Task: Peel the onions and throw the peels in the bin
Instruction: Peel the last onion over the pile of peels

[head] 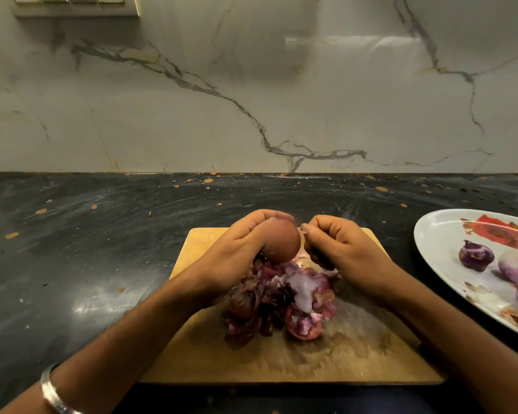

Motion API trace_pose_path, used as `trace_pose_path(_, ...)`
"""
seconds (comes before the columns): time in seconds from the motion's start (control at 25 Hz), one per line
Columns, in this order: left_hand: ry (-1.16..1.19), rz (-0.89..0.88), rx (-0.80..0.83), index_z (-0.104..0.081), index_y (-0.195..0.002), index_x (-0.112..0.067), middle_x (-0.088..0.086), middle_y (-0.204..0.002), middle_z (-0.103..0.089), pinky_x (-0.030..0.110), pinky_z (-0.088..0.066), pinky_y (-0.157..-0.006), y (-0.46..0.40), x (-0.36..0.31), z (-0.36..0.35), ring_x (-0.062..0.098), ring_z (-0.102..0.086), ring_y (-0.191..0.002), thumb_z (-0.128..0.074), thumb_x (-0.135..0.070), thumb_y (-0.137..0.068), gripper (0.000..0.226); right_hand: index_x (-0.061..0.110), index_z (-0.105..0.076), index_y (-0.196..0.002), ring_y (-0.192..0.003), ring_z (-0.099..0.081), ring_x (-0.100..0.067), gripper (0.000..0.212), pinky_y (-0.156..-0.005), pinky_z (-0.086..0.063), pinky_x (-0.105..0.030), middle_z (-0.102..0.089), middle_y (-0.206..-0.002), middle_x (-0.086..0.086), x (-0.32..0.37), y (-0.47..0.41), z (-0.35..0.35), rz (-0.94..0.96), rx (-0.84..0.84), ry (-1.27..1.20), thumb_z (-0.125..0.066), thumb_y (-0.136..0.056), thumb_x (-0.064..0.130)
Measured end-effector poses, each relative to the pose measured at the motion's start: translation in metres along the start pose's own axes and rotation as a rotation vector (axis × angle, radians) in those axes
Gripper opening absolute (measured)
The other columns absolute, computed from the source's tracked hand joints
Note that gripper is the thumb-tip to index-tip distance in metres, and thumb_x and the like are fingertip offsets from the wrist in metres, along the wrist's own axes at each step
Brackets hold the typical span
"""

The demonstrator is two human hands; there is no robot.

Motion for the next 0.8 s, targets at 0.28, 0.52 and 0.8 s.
trace_pose_path(0.28,-0.07,0.012,-0.067,-0.063,-0.12,-0.024,0.0,-0.117,-0.066,0.039,-0.057,-0.092,-0.002,0.001,0.008,0.015,-0.067,-0.106,-0.041,-0.027,-0.106,0.027,0.021,-0.069,-0.1,-0.08,-0.067,-0.007,0.01,-0.063,-0.053,-0.019,-0.07,-0.083,0.008,0.021,0.01,0.006,0.203,-0.067,0.358,-0.07,-0.089,0.021)
trace_pose_path(0.52,-0.184,-0.031,-0.035,-0.061,-0.122,-0.024,-0.003,-0.116,-0.066,0.038,-0.055,-0.094,-0.001,-0.001,0.001,0.01,-0.064,-0.107,-0.044,-0.027,-0.105,0.024,0.017,-0.066,-0.09,-0.072,-0.064,-0.012,0.009,-0.063,-0.051,-0.03,-0.067,-0.076,0.007,0.031,0.012,-0.006,0.279,-0.047,0.443,-0.063,-0.096,0.022)
trace_pose_path(0.8,-0.336,-0.066,-0.037,-0.061,-0.12,-0.026,-0.01,-0.114,-0.067,0.041,-0.05,-0.097,-0.001,-0.004,0.001,0.006,-0.061,-0.109,-0.047,-0.029,-0.104,0.022,0.014,-0.059,-0.093,-0.067,-0.049,-0.01,0.017,-0.06,-0.033,-0.026,-0.055,-0.076,0.01,0.034,0.013,-0.017,0.355,0.043,0.692,-0.05,-0.103,0.025)
Point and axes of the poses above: each hand's wrist, its own y-axis away from the middle knuckle, its own z-axis out of the back of the hand, x = y × z, the point moved 8 cm from there along -y, towards the middle knuckle
